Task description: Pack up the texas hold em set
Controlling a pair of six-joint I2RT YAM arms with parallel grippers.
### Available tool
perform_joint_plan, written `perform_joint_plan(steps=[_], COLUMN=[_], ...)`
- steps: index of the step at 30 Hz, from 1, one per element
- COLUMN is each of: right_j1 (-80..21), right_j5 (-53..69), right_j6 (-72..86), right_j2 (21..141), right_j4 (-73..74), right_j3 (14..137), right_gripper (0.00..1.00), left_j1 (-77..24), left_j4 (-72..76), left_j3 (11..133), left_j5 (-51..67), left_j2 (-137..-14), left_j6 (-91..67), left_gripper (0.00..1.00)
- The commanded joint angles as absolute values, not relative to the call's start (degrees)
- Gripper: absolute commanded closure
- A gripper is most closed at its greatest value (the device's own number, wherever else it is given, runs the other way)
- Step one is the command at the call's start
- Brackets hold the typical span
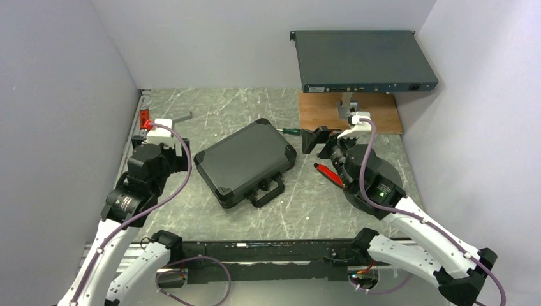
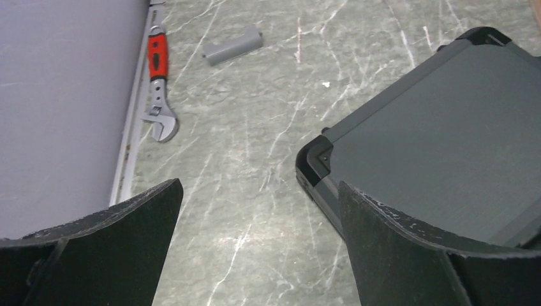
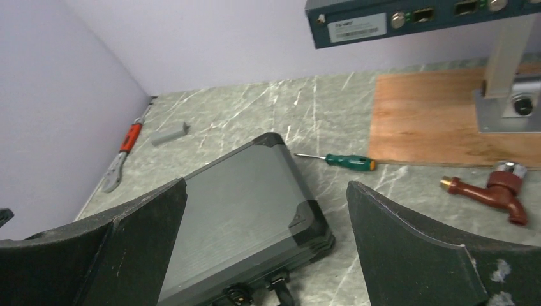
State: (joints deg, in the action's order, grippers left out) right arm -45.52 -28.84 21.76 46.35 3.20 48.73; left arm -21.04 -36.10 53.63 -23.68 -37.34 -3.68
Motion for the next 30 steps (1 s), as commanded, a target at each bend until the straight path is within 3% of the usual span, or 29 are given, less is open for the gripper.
perform_joint_plan(steps=[1, 16, 30], right_j1=[-45.48, -45.44, -45.46], right_j5=[-33.83, -31.96, -31.90], right_j6=[16.41, 14.88, 14.92], right_j2=[42.89, 35.68, 39.63], right_j4=[4.61, 9.62, 9.38], right_j3=[52.25, 47.14, 49.95], right_gripper=[0.00, 0.00, 0.00], left_j1=[-18.90, -17.25, -17.14], left_j4=[-30.45, -29.97, -29.83], left_j3=[53.39, 51.34, 50.81], left_j5=[-16.32, -17.10, -16.74], left_j2=[-36.62, -34.76, -33.79], left_j6=[-4.27, -4.92, -4.48], left_gripper=[0.03, 0.04, 0.04])
